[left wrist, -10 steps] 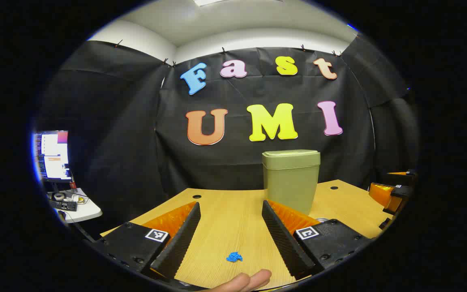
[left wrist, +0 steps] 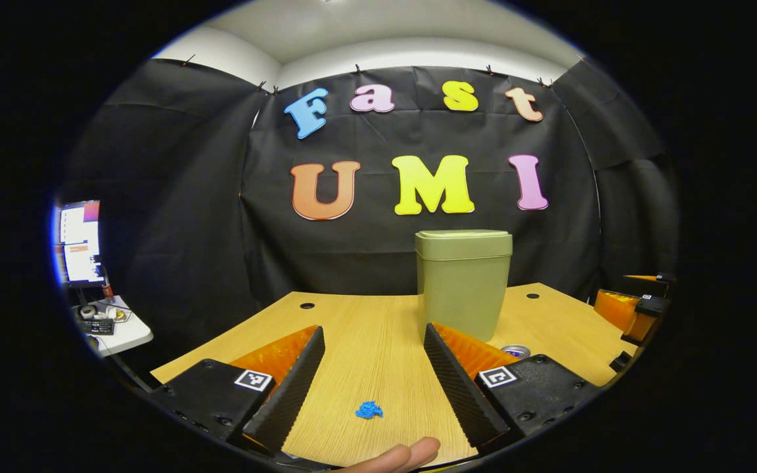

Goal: Press the lid of the desktop garbage bin to open it, pick up the crumpled paper on the desktop and throw it into the bin, then pick up the pop can on the desktop and drop it into the bin, and finally close the garbage bin lid.

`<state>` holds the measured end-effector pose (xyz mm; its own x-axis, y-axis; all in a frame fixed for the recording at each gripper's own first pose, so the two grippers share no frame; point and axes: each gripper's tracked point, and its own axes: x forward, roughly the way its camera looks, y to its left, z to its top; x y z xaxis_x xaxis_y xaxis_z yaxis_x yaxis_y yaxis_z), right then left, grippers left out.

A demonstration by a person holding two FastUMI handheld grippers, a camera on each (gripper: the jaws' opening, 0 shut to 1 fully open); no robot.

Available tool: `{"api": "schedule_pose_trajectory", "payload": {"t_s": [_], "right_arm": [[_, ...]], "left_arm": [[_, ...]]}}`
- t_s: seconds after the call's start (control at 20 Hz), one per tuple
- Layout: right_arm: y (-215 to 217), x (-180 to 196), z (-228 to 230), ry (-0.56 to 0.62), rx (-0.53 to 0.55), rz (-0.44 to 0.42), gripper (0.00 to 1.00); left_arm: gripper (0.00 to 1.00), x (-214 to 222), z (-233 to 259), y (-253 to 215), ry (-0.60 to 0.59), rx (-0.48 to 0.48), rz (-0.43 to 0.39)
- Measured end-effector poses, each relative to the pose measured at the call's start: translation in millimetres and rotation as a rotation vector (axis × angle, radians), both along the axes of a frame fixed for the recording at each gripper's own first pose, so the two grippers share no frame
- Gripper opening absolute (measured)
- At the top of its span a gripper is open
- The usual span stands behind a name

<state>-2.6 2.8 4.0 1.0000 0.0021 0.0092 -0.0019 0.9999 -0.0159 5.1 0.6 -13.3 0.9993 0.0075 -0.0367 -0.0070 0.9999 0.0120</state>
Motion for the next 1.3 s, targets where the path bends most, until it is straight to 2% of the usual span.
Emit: {"api": "schedule_pose_trajectory", "payload": {"t_s": [0.1, 0.6, 0.8, 0.9, 0.95, 1.1, 1.15, 1.25, 1.3], "right_arm": [[-3, -1, 1, -0.006, -0.003, -0.013, 0.98], [0, 3, -3, 0.004, -0.019, -0.015, 0.95], [13, -2, 1, -0.002, -0.024, 0.02, 0.93], [16, -2, 2, -0.014, -0.029, 0.023, 0.81], [18, -4, 3, -0.013, -0.031, 0.022, 0.79], [28, 0, 4, -0.021, -0.035, 0.043, 0.59], [33, 3, 6, -0.019, -0.032, 0.047, 0.51], [38, 4, 10, -0.021, -0.012, 0.055, 0.27], [37, 8, 10, -0.021, -0.001, 0.044, 0.21]], "left_arm": [[0.98, 1, -1, 0, 0.002, 0.019, 0.004], [0.98, 6, -9, -5, 0.031, 0.02, -0.012], [0.98, 7, -11, 0, 0.032, 0.008, -0.003], [0.98, 7, -12, 1, 0.041, -0.002, 0.0], [0.98, 7, -15, 1, 0.045, -0.006, 0.001], [0.98, 8, -14, 3, 0.047, -0.01, 0.001], [0.98, 10, -14, 3, 0.045, -0.013, 0.0], [0.98, 9, -14, 6, 0.043, -0.014, 0.008], [0.98, 9, -14, 8, 0.045, -0.017, 0.012]]}}
